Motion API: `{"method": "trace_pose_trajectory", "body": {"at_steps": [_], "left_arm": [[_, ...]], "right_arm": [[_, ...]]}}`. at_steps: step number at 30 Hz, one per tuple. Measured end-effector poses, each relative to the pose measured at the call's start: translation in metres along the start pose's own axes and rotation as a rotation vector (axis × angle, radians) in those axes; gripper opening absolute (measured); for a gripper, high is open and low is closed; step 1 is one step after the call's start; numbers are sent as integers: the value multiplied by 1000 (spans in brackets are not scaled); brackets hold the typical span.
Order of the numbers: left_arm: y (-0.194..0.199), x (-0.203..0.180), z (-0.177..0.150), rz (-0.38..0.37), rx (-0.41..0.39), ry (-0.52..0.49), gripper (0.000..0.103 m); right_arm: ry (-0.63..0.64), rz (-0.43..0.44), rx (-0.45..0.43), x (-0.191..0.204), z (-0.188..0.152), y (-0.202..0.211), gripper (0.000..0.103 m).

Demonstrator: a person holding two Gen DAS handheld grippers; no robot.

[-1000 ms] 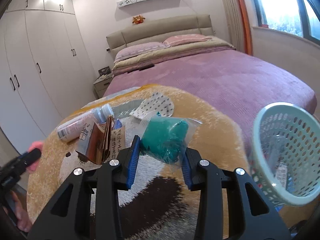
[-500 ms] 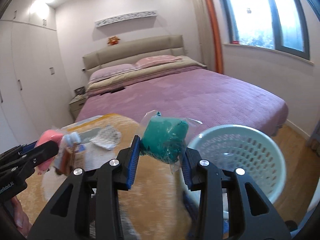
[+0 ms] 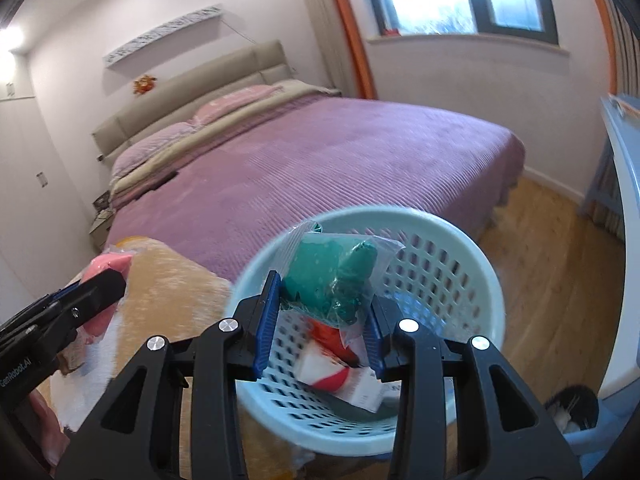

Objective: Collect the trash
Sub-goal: 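Carry both packets over the blue basket and open both tools, then move both tools back to the rug toward the brown paper bag and card box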

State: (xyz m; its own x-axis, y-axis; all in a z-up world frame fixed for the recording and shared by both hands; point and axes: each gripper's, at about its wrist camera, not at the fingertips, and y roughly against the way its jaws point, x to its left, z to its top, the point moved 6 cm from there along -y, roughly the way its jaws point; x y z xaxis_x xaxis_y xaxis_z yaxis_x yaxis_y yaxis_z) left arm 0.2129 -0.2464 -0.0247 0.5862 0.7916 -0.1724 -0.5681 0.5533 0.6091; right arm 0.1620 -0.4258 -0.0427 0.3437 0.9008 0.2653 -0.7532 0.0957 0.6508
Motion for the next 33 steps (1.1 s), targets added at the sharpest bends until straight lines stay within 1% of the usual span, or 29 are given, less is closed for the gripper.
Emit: {"method": "trace_pose_trajectory", "body": {"at_steps": [7,15,16,17,18,20,22,23,24,30,33], "left_arm": [[-41,-16,-12,0,70,-11,37],[-59,-18,-19,19,110,0,38],[-58,-17,-19,22,109,6,41],[-59,-18,-16,20,109,13,52],[-56,-14,-15,10,100,26,59],[-48,-11,-12,9,80,38,63],[-40,-10,-9,-5,64,45,72],[-33,-9,-8,-11,51,50,73],[-27,-8,-7,-14,40,52,75],[3,-9,-5,-19,-12,43,75],[27,-5,-7,-18,-49,46,75]], "right_arm": [[-38,-25,68,-27,-13,-25,35],[-39,-29,103,-33,-19,-35,35],[-39,-27,107,-34,-18,-36,35],[-40,-25,111,-35,-18,-37,36],[-41,-24,116,-35,-19,-37,37],[-44,-20,120,-35,-17,-37,43],[-44,-20,117,-34,-17,-35,46],[-41,-20,115,-34,-17,-34,46],[-38,-19,114,-32,-17,-32,46],[-14,0,103,-11,-18,-19,46],[11,15,94,4,-19,-11,46]]}}
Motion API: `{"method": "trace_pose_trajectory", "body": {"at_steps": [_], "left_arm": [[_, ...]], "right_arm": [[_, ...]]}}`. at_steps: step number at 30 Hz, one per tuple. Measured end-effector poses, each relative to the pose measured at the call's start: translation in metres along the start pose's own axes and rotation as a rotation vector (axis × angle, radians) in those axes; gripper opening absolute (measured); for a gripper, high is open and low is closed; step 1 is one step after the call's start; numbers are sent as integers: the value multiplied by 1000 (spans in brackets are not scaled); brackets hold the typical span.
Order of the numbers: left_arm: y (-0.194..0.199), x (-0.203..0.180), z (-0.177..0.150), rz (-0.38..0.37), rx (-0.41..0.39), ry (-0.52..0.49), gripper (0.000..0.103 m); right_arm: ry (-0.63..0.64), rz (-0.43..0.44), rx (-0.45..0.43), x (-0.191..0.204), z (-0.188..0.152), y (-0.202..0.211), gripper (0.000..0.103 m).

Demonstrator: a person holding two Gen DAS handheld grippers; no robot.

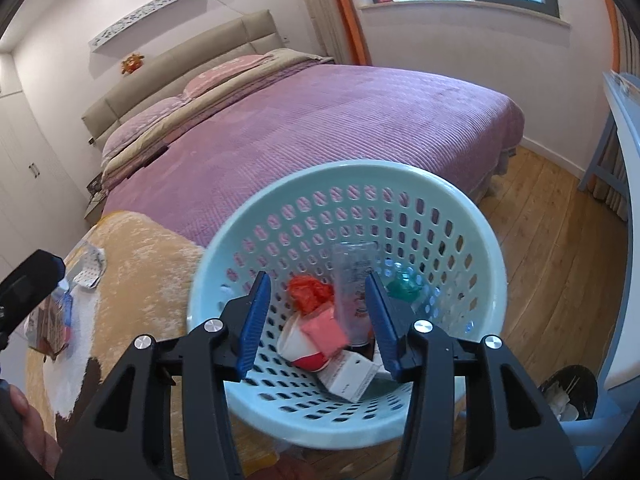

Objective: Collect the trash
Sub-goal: 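Move both tools back to the rug toward the brown paper bag and card box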

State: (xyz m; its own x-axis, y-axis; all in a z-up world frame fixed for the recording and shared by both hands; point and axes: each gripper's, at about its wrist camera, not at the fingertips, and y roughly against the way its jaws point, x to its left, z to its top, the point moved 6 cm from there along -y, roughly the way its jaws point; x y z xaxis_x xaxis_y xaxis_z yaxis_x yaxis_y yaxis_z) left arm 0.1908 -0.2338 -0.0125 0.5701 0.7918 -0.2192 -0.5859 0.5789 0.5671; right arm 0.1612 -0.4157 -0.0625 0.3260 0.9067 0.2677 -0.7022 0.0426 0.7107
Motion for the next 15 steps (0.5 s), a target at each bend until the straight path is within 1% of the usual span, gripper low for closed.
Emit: {"method": "trace_pose_trajectory", "body": {"at_steps": [5,7,8,12,15], "left_arm": [[39,13,-1,13,-60,21,77],[56,24,-2,29,-85,38,78],[63,29,-2,40,-96,45,78],[99,54,-11,93,-152,93,78],[128,82,-20,145,-193,145,78]], "right_arm": [[28,41,-11,27,-1,13,46],[43,60,-16,40,-4,18,50],[53,65,-23,47,-4,21,52],[101,102,-37,80,-6,31,53],[150,133,-44,106,-13,37,57]]}}
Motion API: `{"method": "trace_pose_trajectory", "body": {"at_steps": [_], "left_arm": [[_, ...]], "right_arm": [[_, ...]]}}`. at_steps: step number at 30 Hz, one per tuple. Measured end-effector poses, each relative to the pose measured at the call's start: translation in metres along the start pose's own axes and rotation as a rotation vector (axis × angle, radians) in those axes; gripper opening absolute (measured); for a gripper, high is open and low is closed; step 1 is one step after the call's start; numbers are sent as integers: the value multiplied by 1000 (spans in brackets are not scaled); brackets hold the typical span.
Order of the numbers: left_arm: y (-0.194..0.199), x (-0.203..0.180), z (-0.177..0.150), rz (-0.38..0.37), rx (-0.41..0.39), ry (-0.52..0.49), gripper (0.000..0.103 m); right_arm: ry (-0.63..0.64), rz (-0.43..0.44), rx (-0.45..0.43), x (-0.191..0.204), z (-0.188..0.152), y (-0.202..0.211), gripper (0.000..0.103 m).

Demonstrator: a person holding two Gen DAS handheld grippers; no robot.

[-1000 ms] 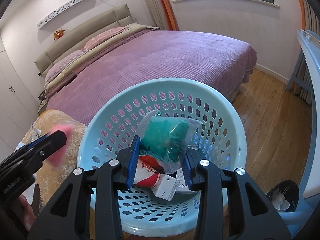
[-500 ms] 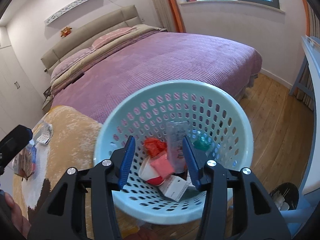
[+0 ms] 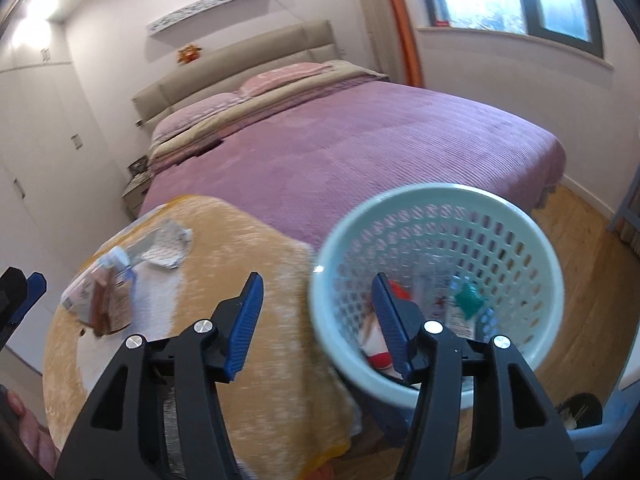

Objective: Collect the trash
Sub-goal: 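Move both tools back to the rug toward the brown paper bag and card box, then grasp the brown paper bag with the left tool while the right tool grasps the card box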

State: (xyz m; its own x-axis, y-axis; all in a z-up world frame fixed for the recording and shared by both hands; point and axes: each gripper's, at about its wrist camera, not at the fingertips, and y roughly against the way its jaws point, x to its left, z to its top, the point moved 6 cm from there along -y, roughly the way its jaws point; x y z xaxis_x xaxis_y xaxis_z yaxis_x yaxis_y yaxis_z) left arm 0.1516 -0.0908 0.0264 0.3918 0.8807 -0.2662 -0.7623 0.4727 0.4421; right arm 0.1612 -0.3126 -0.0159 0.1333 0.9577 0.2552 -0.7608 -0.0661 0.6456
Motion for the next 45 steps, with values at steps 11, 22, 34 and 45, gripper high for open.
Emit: {"method": "trace_pose_trajectory", "body": {"at_steps": [11,22,34,45], "left_arm": [[42,125,-23,203,23,178,78],[-10,119,-41,176,171,126,78],[-73,115,-51,314,263,73,69],[-53,129,-48,318,206,109,38]], "right_arm": [[158,147,42,105,-29,-30,60],[192,124,105,131,-51,-68,60],[91,135,166,110,-50,-82,60],[112,147,201,117,-54,-86,60]]}}
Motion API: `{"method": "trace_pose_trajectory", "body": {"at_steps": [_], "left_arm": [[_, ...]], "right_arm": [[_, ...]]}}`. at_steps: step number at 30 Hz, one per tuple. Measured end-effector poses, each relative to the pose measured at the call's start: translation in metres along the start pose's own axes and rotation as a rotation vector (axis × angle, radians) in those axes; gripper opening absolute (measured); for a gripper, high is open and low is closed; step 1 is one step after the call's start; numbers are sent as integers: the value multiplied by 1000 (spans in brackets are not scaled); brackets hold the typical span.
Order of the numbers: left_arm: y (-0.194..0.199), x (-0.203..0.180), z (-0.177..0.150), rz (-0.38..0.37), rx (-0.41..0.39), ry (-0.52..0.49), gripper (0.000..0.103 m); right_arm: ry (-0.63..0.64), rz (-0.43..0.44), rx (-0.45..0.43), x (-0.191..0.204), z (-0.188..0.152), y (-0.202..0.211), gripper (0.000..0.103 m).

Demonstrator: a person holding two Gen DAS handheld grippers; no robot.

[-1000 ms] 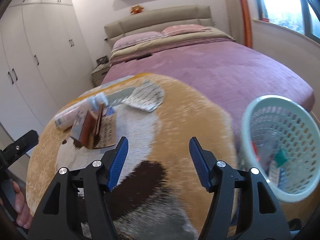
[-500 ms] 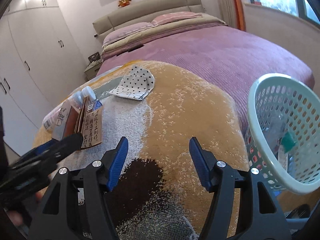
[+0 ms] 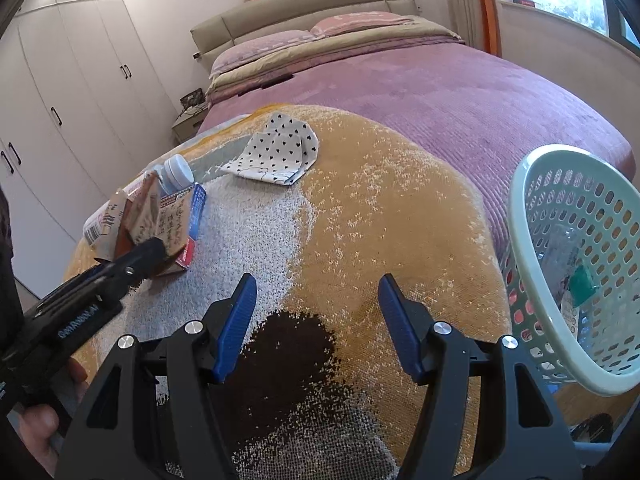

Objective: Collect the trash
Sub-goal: 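Grasp the brown paper bag with the left tool while the right tool grasps the card box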

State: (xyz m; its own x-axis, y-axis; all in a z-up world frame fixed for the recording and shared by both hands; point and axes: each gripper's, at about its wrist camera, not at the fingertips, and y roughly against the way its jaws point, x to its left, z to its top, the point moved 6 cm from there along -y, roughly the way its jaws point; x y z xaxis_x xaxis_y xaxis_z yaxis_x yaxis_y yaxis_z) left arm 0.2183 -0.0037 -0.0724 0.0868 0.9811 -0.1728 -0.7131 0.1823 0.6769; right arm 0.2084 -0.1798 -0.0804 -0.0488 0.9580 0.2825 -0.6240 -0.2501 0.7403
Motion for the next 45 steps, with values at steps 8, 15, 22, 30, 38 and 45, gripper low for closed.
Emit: {"method": "trace_pose_trajectory", "body": {"at_steps": [8,15,22,30,38,45], "left_arm": [[30,14,8,-15,-66,33,32],[60,54,-1,9,-107,79,31],[69,96,-16,37,-126,132,31],[69,104,-26,-9,-139,132,32],[67,113,-30,-51,-136,185,32],[68,114,-31,-89,-146,185,33]], "right_arm": [[16,-4,-3,4,1,-1,60],[20,-9,0,5,-1,-1,60],[64,-37,-14,13,-1,0,60],[79,-51,-6,25,5,1,60],[125,88,33,102,28,-16,60],[173,75,79,138,28,-56,60]]}}
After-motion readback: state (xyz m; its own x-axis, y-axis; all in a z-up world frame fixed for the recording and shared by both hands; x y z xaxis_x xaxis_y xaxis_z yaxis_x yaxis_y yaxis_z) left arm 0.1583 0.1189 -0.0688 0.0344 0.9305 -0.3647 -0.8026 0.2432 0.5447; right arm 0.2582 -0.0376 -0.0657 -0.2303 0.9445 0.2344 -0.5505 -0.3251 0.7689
